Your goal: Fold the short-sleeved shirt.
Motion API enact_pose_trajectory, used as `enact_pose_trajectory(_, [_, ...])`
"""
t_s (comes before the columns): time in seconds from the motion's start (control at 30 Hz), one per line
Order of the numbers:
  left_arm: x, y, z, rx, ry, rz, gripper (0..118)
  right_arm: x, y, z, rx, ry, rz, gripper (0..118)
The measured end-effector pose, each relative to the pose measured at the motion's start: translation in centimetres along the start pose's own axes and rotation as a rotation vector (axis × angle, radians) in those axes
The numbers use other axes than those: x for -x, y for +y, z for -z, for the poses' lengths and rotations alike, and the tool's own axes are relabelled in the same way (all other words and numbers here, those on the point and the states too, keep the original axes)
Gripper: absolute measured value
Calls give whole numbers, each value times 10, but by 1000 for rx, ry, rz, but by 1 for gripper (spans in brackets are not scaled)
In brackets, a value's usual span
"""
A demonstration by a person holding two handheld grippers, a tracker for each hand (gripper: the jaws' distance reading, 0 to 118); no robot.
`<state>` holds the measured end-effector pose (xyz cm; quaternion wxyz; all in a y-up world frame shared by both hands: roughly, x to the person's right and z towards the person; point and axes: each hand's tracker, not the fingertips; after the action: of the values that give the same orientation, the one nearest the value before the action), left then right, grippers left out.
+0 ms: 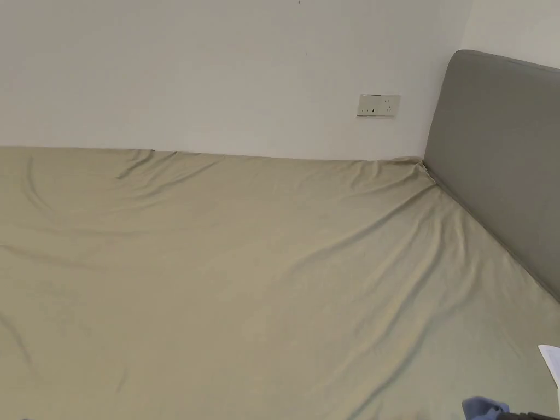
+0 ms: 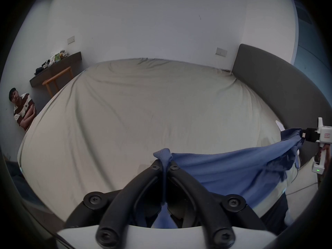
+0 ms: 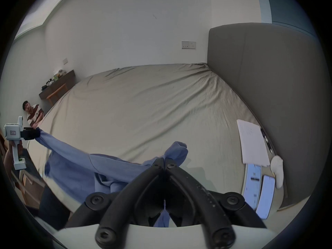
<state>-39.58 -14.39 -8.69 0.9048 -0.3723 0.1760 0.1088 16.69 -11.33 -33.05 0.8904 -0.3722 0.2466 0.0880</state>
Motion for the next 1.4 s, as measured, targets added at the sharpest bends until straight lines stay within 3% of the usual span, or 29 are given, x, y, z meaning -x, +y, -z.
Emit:
enact_pose_trajectory(0.27, [7, -116, 15, 214, 61, -19, 2, 18, -118, 35, 236, -27, 8, 0])
enact_pose_trajectory(0.4, [0, -126, 22, 204, 84, -7, 7, 26, -140, 48, 229, -58, -5, 1])
enact_pose_trajectory(0.43, [2, -122, 21, 193, 93, 4, 24, 27, -139, 44, 194, -71, 1, 13])
enact_pose_trajectory(0.47, [1, -117, 18, 161, 125, 12, 47, 28, -135, 37, 154, -75, 7, 33])
enact_pose_trajectory(0.53, [2, -102, 1, 70, 129, 8, 98, 30, -127, 18, 48, -109, -26, 89])
enact_pose_trajectory(0.57, [6, -92, -10, -11, 111, -1, 110, 32, -120, 4, -24, -111, -57, 91])
enact_pose_trajectory(0.67, [-5, -55, -57, -326, 37, -43, 113, 42, -90, -37, -289, -203, -128, 88])
enact_pose_trajectory(0.77, [-20, -23, -92, -575, -40, -86, 106, 61, -54, -71, -539, -241, -70, 87])
enact_pose_trajectory(0.8, [-25, -15, -101, -638, -65, -93, 95, 66, -46, -78, -603, -229, -34, 83])
enact_pose_trajectory(0.87, [-34, -6, -109, -701, -111, -87, 51, 77, -33, -85, -710, -180, 31, 52])
enact_pose_trajectory(0.9, [-39, -2, -111, -730, -128, -87, 36, 83, -28, -86, -744, -151, 60, 37])
enact_pose_trajectory(0.93, [-42, -1, -112, -724, -122, -106, 29, 89, -25, -87, -762, -136, 76, 29])
enact_pose_trajectory(0.97, [-45, -1, -110, -715, -134, -112, 29, 97, -22, -86, -769, -144, 82, 29])
enact_pose_trajectory(1.0, [-46, -2, -109, -717, -154, -114, 14, 104, -21, -84, -781, -151, 79, 9])
enact_pose_trajectory(1.07, [-44, -4, -105, -672, -190, -121, 0, 114, -21, -82, -789, -115, 74, 1])
enact_pose_trajectory(1.23, [-6, -12, -86, -543, -284, -298, 0, 126, -20, -73, -761, -70, 65, 0])
enact_pose_trajectory(1.3, [27, -18, -64, -388, -332, -386, 2, 126, -19, -70, -741, -61, 59, 0])
enact_pose_trajectory(1.33, [42, -25, -51, -340, -354, -449, 17, 126, -19, -68, -734, -60, 65, 0])
enact_pose_trajectory(1.37, [65, -33, -33, -249, -365, -488, 43, 126, -20, -66, -723, -54, 68, 0])
enact_pose_trajectory(1.4, [82, -44, -18, -199, -371, -526, 78, 125, -21, -64, -714, -53, 72, 0])
